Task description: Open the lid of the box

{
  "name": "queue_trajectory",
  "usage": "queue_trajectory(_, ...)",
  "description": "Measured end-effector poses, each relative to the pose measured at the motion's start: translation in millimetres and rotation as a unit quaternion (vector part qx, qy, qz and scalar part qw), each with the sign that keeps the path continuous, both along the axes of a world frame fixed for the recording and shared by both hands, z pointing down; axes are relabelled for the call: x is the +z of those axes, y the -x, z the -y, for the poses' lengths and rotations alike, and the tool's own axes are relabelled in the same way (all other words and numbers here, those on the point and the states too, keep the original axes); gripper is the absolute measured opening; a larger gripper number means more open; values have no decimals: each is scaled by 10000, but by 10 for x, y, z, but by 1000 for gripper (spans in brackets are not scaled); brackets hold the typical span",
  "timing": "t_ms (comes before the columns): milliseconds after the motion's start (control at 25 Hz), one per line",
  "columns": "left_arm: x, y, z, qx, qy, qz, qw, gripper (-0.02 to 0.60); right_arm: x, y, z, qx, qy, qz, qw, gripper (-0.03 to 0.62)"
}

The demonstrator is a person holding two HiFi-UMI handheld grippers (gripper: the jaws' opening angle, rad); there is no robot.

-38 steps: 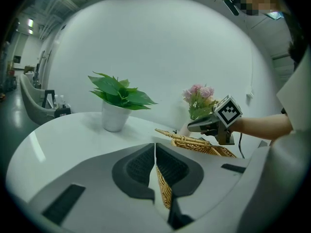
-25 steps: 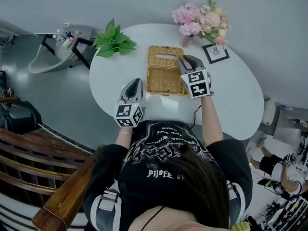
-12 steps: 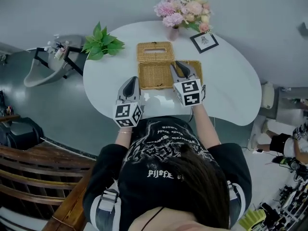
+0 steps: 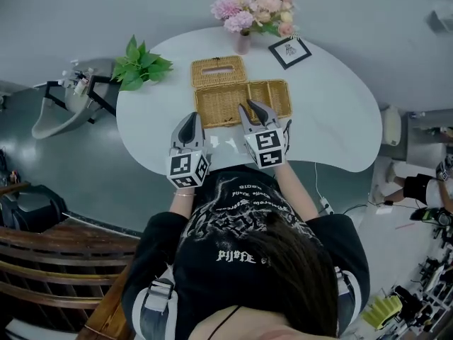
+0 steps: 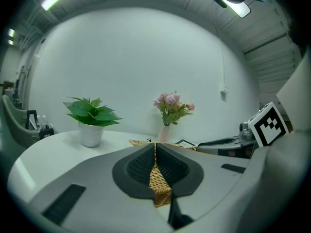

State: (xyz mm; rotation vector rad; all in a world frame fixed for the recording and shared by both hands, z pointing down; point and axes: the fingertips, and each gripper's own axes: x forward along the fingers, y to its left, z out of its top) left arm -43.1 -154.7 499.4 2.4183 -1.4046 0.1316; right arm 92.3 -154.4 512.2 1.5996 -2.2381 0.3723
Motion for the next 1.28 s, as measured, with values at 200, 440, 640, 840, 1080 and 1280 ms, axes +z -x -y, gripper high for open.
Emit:
queue_trajectory(200,6,-41,-83,51,-8,10,10000,25,39,51,-134,7,30,135,9999,103)
queue_trajectory(440,17,-57,-155,51,-35,53,10000,25,95,58,-231,58,25,219,9997,101)
queue_trajectory(640,24,-46,-189,9,-47,73,10000,25,146,72,-279,116,58,90,9999,40)
queue_trajectory(840,36,-49,-200,10,-39,162,9999,25,118,48,-276,174,-35,92,9998,26)
queue_trajectory(1080,59,-68,-223,44,13,186,9998,25,52,71,-278,111,-252,44,9996,26)
queue_trajectory(1280,56,-98,-206,69,5,204,9998,25,31,76,-256,108,-270,128,9995,26)
